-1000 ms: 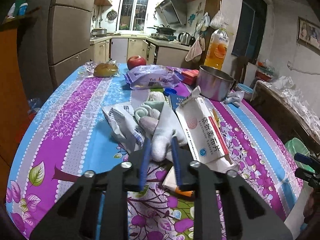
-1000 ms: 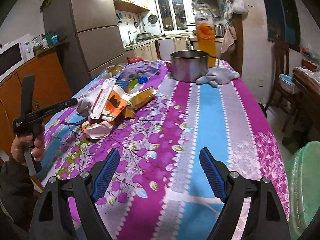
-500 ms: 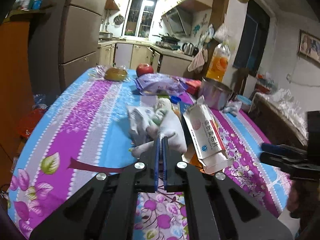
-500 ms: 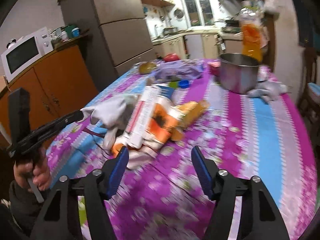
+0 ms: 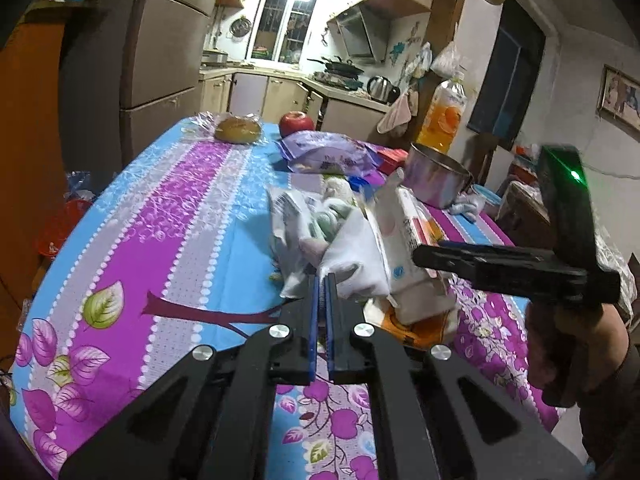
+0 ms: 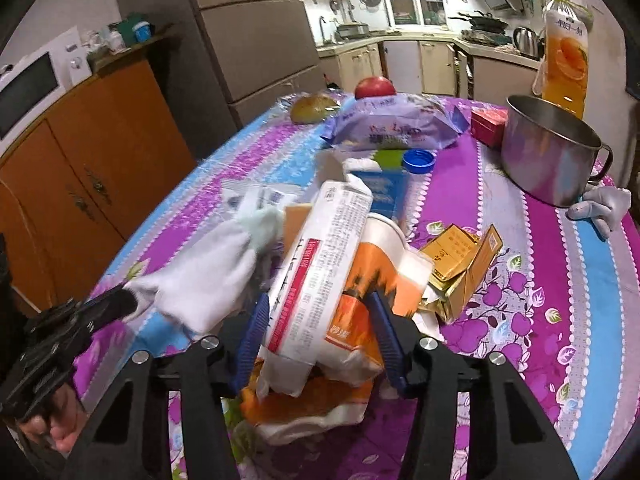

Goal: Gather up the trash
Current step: 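Close left gripper on white cloth while right gripper grasps white paper box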

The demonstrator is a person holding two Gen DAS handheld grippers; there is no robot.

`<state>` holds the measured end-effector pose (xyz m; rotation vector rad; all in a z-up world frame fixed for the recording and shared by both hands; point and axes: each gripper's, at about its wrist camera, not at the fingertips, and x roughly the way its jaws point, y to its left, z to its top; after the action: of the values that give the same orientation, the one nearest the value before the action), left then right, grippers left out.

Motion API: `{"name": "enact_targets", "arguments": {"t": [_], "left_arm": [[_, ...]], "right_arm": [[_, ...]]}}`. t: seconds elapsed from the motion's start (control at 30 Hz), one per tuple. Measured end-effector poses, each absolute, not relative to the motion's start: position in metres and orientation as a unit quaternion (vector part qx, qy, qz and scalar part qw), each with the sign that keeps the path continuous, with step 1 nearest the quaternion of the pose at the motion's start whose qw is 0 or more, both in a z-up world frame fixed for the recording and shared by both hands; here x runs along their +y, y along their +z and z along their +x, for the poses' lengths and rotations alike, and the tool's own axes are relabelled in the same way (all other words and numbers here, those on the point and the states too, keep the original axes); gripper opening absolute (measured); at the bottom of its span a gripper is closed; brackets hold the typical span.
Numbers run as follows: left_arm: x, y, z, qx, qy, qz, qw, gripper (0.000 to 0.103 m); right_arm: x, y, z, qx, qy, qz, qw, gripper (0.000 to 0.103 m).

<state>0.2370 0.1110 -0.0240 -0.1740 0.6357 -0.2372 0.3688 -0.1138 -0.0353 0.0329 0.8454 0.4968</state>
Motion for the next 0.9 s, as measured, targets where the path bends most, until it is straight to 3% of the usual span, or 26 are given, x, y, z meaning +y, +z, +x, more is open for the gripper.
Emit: {"name": "enact_targets", "arguments": {"t": [0.13,0.23,0.3,0.4,0.5,0.7,0.9], "left_arm": [[0.106,-0.034,0.24,0.323,-0.123,-0.087,0.934,0.002],[0.11,-0.039,0.243,0.328,-0.118,-0.089,0.933,0.002],[0.116,-0.042,0.243,0.329,-0.113,-0.095,0.933,0.002],[0.124,-0.042,0.242,0.329,-0.109,-0.102,0.933,0.002],[0.126,-0.045,0.244,0.333,-0.112,-0.107,0.93,0.002],[0.119,-0.046,0.245,0.334,-0.12,-0.106,0.929,0.002],[0.107,-0.024,0.233,0.298,-0.115,-0.087,0.943,0.002]], "right_arm": [[-0.105,-0.04,0.374,0.4,0.23,-0.005,0.887,0.053],[-0.094,-0.038,0.365,0.39,0.252,-0.03,0.885,0.042],[-0.085,-0.036,0.349,0.382,0.282,-0.051,0.879,0.041],[-0.094,-0.033,0.329,0.378,0.34,-0.027,0.861,0.039],[-0.116,-0.032,0.328,0.382,0.335,0.013,0.861,0.029],[-0.14,-0.032,0.323,0.379,0.299,0.026,0.875,0.027],[-0.145,-0.008,0.3,0.32,0.264,0.006,0.91,0.025]]}}
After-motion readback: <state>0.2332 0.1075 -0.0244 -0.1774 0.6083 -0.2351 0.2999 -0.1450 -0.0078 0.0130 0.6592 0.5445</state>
